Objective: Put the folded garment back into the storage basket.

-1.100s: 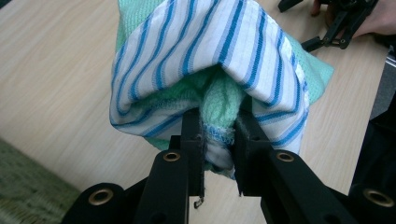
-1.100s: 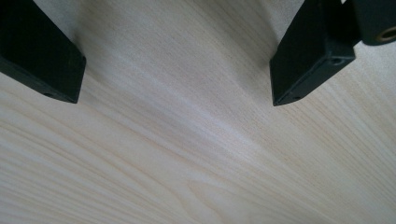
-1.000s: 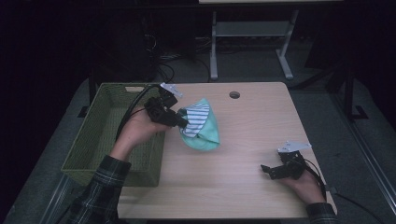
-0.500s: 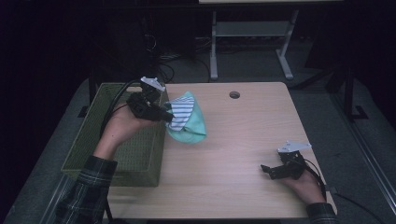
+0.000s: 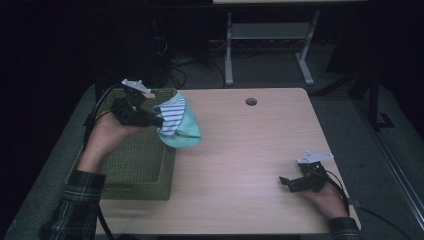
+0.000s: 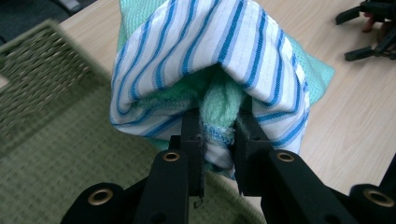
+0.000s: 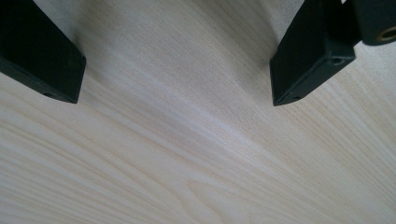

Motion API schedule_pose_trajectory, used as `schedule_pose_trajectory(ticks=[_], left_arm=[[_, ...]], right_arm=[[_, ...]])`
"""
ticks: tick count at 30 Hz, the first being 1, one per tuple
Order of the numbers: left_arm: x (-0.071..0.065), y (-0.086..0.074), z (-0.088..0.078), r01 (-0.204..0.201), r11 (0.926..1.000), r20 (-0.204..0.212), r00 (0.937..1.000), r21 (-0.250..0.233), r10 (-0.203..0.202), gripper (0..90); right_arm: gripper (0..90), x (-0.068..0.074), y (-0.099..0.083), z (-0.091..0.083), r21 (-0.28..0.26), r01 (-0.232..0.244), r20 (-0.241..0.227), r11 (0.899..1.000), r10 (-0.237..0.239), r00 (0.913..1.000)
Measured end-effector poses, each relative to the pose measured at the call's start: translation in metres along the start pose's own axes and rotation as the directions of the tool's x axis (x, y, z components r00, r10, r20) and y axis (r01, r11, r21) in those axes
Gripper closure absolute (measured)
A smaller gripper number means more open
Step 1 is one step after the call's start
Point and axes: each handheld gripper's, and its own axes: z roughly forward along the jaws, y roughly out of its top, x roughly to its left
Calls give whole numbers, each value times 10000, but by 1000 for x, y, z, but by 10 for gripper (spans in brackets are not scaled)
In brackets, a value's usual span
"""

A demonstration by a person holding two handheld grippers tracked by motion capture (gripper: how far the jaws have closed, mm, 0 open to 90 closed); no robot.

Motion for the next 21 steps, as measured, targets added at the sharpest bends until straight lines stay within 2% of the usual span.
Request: schedule_pose_trajectory(ticks=[10, 21], left_arm=[[22, -23, -13, 657, 9978, -450, 9968, -72, -659, 757], [42, -50, -21, 1459, 9891, -848, 9855, -187, -1469, 757]], right_arm=[[33, 0, 0, 0, 5, -43, 29, 10000, 43, 10000], [33, 0, 0, 0, 4, -42, 32, 10000, 42, 10000]])
